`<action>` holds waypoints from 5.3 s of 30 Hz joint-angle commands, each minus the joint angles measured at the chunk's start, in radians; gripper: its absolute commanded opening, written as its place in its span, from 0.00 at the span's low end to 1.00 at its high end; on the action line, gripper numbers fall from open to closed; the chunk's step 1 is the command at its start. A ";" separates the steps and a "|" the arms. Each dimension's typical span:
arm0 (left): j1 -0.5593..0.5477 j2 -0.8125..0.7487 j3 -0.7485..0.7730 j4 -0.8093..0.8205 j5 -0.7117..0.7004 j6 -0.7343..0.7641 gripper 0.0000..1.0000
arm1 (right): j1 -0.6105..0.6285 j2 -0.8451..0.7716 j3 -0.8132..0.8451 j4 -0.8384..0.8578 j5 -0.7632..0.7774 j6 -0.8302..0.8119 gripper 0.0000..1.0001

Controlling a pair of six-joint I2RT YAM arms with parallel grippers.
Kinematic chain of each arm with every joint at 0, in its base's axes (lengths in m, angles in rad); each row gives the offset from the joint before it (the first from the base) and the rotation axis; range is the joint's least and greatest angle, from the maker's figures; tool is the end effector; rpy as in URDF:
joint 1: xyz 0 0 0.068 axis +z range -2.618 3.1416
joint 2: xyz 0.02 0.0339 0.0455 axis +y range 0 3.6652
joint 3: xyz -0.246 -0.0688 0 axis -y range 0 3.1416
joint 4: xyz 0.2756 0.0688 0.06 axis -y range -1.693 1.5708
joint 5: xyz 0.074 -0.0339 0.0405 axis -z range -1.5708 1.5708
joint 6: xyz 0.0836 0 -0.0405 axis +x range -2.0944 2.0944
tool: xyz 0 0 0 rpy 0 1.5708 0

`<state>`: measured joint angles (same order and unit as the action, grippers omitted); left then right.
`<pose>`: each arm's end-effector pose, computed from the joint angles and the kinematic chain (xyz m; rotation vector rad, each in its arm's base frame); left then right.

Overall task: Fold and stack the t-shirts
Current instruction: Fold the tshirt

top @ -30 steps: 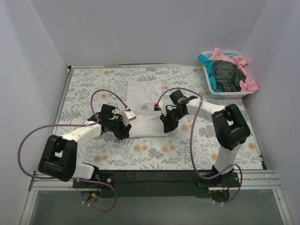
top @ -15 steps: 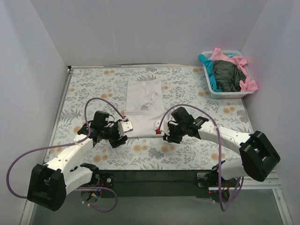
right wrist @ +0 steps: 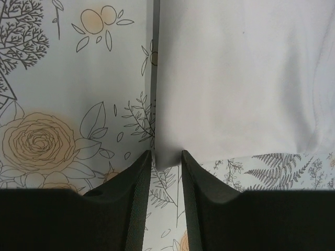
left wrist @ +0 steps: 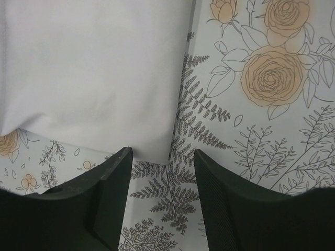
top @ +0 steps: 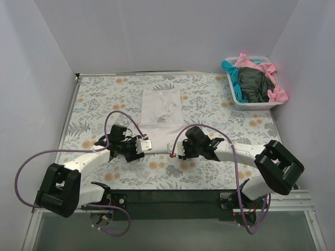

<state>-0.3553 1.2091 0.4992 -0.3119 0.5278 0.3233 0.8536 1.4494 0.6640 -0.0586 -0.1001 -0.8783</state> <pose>0.2267 -0.1290 0.0847 1.0196 2.3126 -0.6922 0.2119 0.2557 0.0878 -1.8667 1.5276 0.1095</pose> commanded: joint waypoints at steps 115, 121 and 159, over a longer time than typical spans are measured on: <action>0.188 0.363 0.513 -0.274 0.161 -0.132 0.11 | -0.381 0.220 0.626 -0.561 -0.533 0.038 0.01; 0.193 0.437 0.548 -0.312 0.129 -0.131 0.16 | -0.375 0.338 0.697 -0.560 -0.540 0.047 0.01; 0.243 0.641 0.702 -0.107 0.020 -0.375 0.09 | -0.386 0.657 1.000 -0.471 -0.449 0.159 0.02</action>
<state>-0.1196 1.8572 1.1446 -0.5011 0.5816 -0.0082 0.4747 2.0998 1.5913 -0.5697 -0.5629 -0.7696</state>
